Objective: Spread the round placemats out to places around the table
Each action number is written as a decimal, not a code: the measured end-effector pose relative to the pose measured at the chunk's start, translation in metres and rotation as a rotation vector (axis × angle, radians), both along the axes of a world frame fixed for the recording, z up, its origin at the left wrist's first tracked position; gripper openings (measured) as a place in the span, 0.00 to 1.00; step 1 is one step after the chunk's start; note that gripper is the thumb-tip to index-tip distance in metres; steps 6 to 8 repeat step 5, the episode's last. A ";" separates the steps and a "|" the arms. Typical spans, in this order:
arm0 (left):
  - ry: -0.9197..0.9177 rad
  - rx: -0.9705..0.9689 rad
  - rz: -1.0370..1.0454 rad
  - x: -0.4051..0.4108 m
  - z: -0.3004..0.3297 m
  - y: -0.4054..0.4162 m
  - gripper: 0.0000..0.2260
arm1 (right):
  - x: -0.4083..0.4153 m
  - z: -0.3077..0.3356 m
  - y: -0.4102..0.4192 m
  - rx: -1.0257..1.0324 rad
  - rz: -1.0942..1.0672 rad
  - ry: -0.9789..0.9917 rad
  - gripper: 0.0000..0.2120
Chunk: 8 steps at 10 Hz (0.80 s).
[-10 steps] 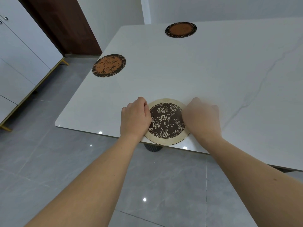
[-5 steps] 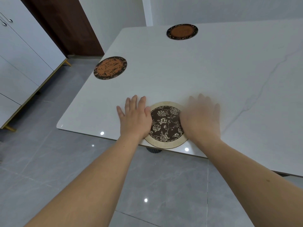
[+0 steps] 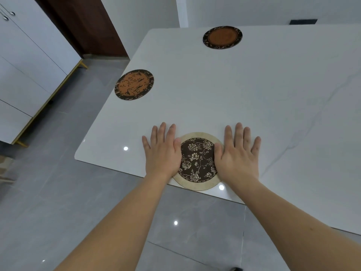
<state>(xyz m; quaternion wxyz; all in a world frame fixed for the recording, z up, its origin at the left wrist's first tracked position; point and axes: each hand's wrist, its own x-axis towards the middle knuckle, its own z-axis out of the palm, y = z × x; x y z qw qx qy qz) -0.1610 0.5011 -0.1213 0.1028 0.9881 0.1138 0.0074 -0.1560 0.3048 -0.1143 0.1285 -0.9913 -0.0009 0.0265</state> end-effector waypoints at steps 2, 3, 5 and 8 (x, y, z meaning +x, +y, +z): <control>0.040 -0.016 0.006 0.000 0.000 0.000 0.25 | 0.003 0.002 0.000 -0.012 0.013 0.066 0.32; 0.111 -0.063 -0.028 0.003 0.007 0.003 0.25 | 0.003 0.012 -0.007 0.030 0.044 0.135 0.31; -0.044 -0.165 -0.074 0.016 0.075 0.007 0.24 | 0.003 0.076 -0.022 0.070 0.097 0.029 0.30; -0.044 -0.165 -0.074 0.016 0.075 0.007 0.24 | 0.003 0.076 -0.022 0.070 0.097 0.029 0.30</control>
